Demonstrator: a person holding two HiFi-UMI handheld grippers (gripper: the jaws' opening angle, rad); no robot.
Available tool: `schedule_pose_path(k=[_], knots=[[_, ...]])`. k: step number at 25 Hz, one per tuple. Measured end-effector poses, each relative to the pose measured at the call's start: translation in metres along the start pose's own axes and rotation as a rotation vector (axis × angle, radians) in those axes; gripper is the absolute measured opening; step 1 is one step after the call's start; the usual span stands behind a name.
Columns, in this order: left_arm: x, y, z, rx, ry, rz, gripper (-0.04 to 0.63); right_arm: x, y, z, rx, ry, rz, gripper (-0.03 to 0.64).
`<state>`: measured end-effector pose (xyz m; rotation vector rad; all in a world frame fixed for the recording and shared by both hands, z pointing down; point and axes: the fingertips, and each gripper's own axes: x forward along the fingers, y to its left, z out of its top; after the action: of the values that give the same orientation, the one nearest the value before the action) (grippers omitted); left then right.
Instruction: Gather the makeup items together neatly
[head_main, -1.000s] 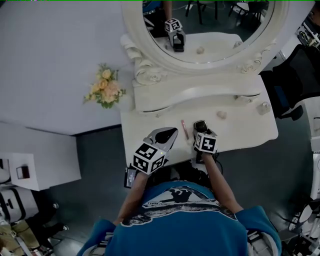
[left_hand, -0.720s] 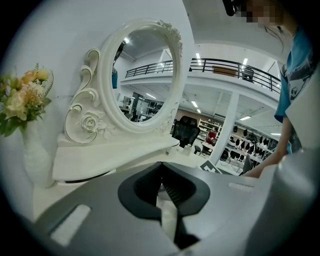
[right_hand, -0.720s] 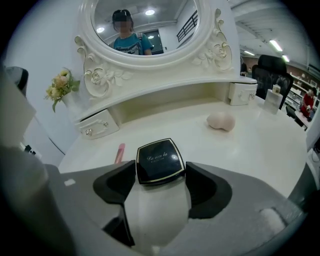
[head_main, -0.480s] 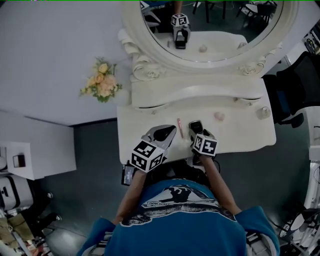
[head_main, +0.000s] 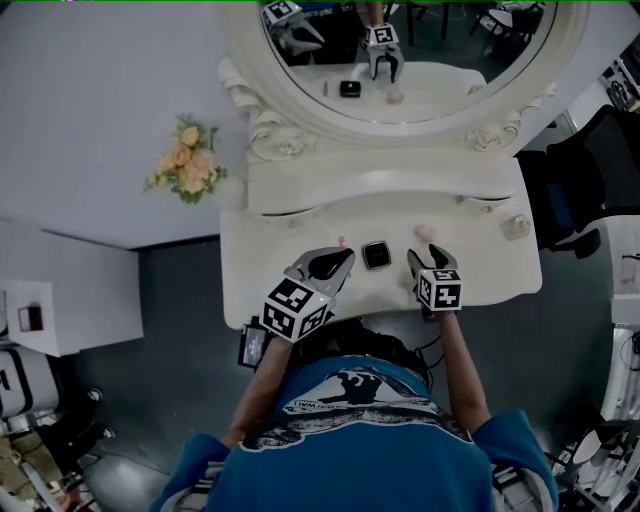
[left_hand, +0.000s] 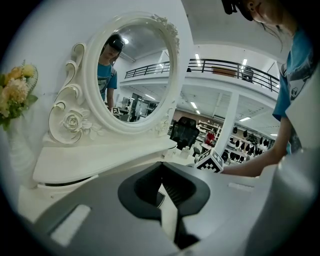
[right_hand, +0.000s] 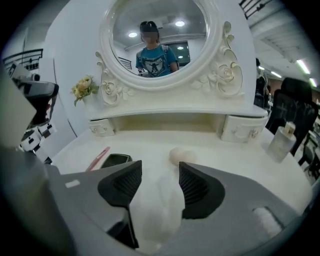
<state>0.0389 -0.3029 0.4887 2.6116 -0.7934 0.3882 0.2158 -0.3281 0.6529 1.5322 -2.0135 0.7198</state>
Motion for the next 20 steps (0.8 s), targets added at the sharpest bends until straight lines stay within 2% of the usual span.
schedule_pose_path(k=[3,6,11,15,20], knots=[[0.008,-0.005,-0.001,-0.004,-0.002,-0.001,0.012,-0.003,-0.030,0.005,-0.108,0.014,-0.016,0.232],[0.014,-0.009,-0.003,-0.012,-0.003,0.005,0.012,-0.003,-0.046,0.010,-0.269,0.044,0.018,0.211],[0.018,-0.010,-0.005,-0.021,-0.001,0.025,0.012,0.003,-0.050,0.009,-0.621,0.145,0.182,0.187],[0.015,-0.007,-0.008,-0.032,0.003,0.053,0.012,0.010,-0.055,0.013,-0.894,0.225,0.271,0.167],[0.011,-0.001,-0.010,-0.050,0.006,0.083,0.012,0.017,-0.041,0.002,-1.110,0.331,0.436,0.156]])
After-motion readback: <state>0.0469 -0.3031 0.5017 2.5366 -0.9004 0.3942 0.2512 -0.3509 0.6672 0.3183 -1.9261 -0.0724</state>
